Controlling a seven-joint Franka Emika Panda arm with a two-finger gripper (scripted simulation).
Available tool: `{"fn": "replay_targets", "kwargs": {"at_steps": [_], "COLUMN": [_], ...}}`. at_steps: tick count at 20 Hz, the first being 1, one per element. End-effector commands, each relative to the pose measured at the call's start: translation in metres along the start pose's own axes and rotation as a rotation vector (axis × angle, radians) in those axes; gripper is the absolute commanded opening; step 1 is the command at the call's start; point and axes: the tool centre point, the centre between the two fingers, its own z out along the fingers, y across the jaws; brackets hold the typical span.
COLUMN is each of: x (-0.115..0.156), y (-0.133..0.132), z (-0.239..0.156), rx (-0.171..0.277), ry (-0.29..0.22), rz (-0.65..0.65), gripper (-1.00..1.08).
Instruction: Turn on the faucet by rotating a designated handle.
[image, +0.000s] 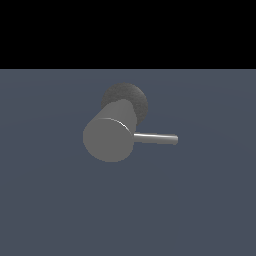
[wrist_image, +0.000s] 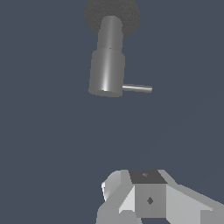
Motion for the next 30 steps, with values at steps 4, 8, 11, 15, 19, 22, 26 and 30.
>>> {"fn": "replay_targets", "kwargs": {"at_steps": [4,8,11,15,19,22,26,30], "x": [0.001,0.003,0.005,0.008,0.011,0.013,0.015,0.014], "y": [0.002,0.008,0.012,0.015,0.017,0.020,0.024,0.020], "z": [-0.001,-0.005,-0.008,-0.012,-0.015,-0.016,-0.017,-0.020], "rx": [-0.003,-0.017,-0.029,-0.045,-0.054,-0.054,-0.046,-0.037], "ry": [0.004,0.020,0.032,0.045,0.048,0.044,0.034,0.031], "rz": [0.008,0.031,0.033,0.017,0.000,0.006,0.023,0.008], "gripper": [-1.00,-1.00,-1.00,-1.00,-1.00,-1.00,-1.00,-1.00]}}
